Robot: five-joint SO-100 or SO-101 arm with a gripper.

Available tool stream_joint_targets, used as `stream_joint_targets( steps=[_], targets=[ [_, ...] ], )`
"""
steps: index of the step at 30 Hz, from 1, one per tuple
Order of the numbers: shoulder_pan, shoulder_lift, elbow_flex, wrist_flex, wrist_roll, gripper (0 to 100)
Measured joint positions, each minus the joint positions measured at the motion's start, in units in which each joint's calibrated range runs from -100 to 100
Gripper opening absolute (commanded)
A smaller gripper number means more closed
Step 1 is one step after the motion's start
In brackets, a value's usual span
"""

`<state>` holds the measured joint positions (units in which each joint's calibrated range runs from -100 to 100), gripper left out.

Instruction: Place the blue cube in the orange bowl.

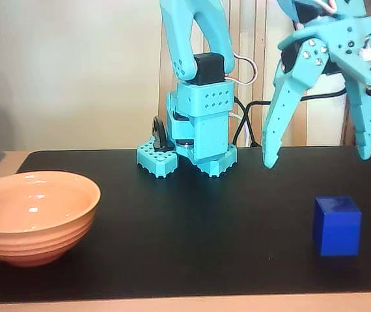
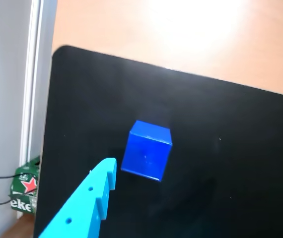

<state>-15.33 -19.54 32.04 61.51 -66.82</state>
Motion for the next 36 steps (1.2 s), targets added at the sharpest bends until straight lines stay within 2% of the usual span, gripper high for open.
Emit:
stream_joint_targets(
  steps=[12, 20, 36],
  targets=[
    [-3.28, 5.01, 0.0, -5.46, -1.93, 41],
    [-4.59, 5.61, 2.89, -13.21, -3.55, 41],
    [-4.59, 4.5, 10.74, -14.71, -3.92, 41]
  ],
)
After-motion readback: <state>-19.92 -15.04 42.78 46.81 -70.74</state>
